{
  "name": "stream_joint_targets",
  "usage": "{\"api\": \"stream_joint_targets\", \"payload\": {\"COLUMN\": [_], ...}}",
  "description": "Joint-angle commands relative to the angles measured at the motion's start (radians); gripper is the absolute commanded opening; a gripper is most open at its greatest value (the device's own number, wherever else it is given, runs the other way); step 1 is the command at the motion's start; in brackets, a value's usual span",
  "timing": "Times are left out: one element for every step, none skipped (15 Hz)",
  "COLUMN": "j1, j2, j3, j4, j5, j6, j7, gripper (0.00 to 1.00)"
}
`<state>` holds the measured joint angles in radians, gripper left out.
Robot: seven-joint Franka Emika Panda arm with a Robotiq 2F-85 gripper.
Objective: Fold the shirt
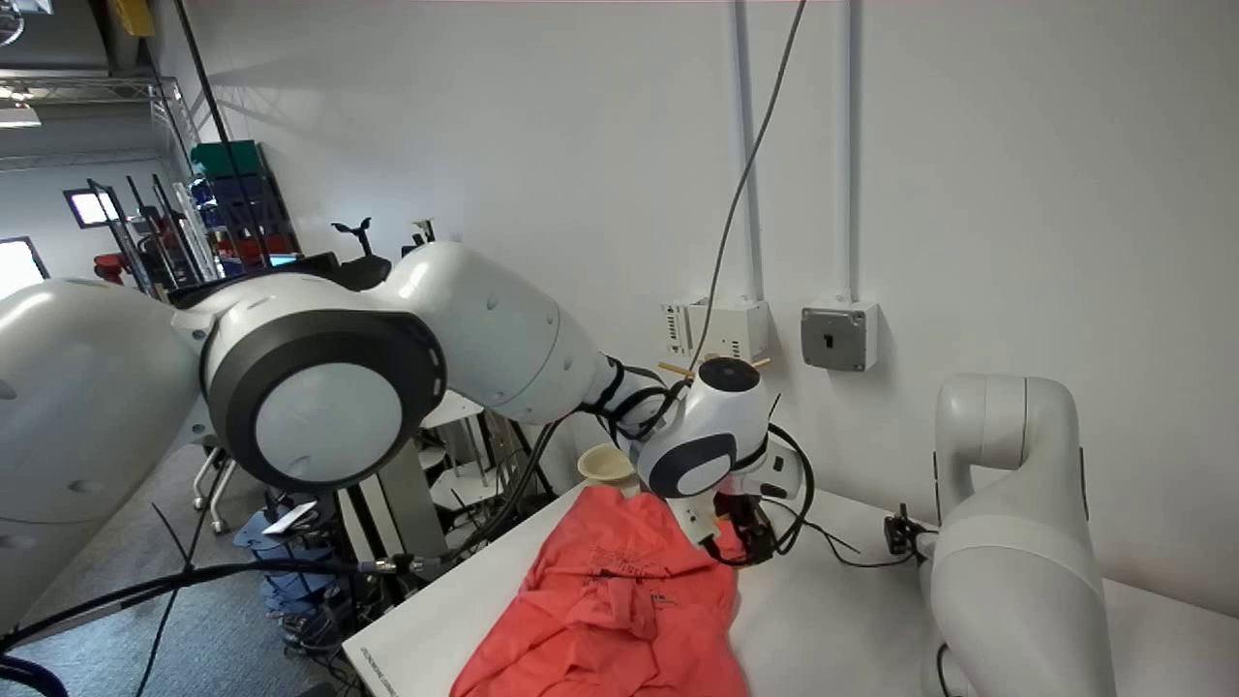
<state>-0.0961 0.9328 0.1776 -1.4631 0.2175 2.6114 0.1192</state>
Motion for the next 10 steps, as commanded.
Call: {"api": "stream_joint_targets", "payload": {"j1": [0.038,0.05,0.063,0.073,0.084,0.091,0.1,0.106,0.11,0.112], "j2": [0.084,0.096,0.109,0.122,0.133,0.144,0.155,0.164,0.176,0.185], "j3": [-0.036,-0.049,-0.064,-0.074,-0.087,-0.096,-0.106,-0.112,-0.116,-0.118], "j4": [0.135,0.155,0.176,0.196,0.216,0.233,0.252,0.269,0.289,0.307], "j5": [0.008,-0.001,-0.009,-0.015,-0.023,-0.029,-0.035,-0.039,-0.041,-0.043], "j6": [-0.047,-0.05,-0.054,-0.061,-0.068,-0.074,-0.081,-0.09,-0.101,-0.111], "j7": [0.004,0.011,0.019,0.021,0.024,0.025,0.027,0.027,0.026,0.025], "gripper": [0.98,0.98,0.97,0.97,0.97,0.97,0.96,0.95,0.93,0.81]}}
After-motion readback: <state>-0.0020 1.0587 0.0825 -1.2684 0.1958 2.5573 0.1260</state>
